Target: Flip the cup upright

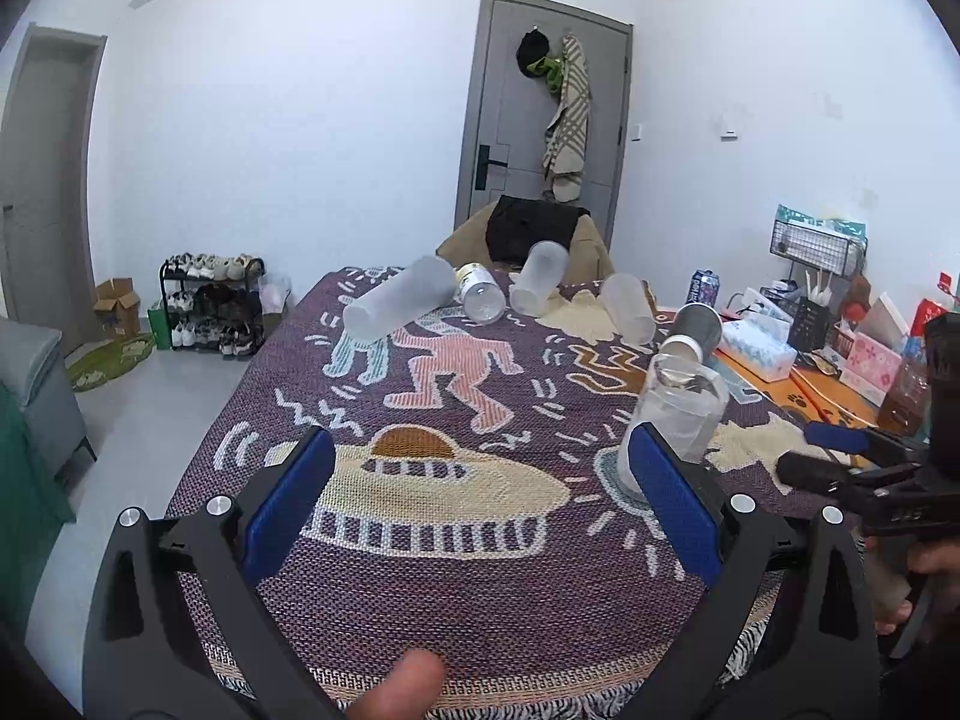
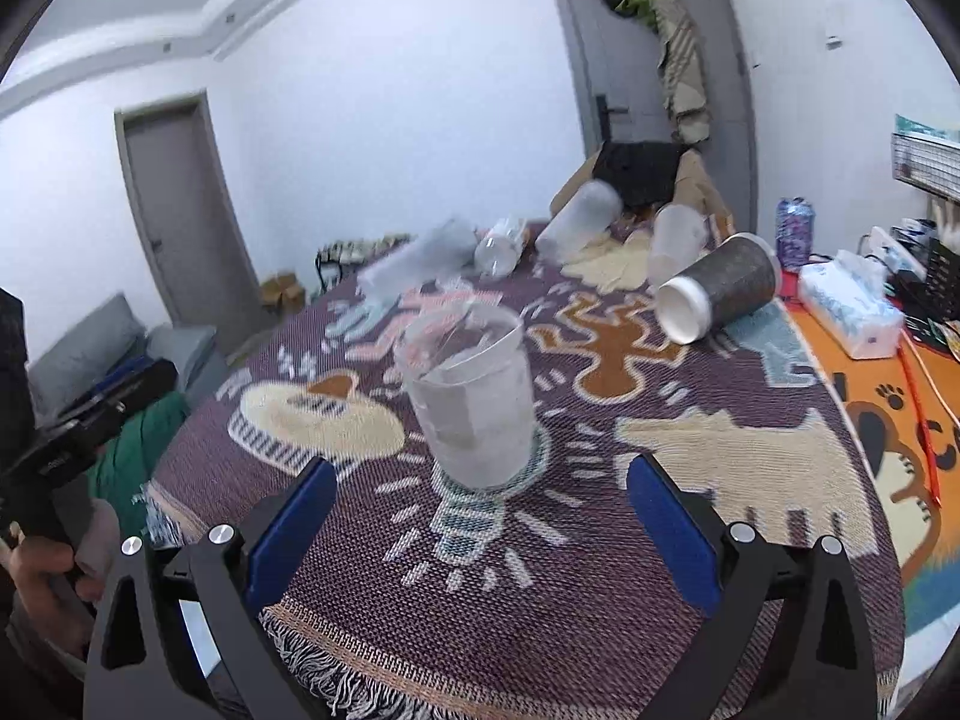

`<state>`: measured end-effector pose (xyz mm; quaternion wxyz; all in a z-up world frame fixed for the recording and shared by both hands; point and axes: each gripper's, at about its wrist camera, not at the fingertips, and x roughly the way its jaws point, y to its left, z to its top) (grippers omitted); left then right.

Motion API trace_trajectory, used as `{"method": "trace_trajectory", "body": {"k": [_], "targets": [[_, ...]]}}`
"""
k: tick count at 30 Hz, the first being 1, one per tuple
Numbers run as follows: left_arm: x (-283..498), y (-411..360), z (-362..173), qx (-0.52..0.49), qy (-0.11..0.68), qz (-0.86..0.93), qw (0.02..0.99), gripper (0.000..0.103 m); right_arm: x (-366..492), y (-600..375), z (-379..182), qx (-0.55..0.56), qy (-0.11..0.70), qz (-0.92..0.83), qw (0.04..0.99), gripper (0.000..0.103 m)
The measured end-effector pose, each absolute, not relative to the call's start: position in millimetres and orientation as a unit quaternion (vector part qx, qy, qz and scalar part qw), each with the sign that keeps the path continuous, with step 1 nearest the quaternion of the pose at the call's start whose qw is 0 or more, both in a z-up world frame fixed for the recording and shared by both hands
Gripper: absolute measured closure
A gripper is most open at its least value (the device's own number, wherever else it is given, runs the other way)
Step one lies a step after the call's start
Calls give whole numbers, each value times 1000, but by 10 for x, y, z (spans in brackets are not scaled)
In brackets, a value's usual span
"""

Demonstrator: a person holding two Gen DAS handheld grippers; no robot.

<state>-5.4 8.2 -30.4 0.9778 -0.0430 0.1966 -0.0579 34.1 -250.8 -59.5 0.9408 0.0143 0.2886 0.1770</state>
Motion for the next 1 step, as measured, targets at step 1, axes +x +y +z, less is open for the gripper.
{"method": "trace_trajectory", "body": {"k": [1], "targets": [[-42, 108, -320, -46, 199, -57, 977, 6, 423, -2437, -615, 4, 301, 178, 937, 8]]}}
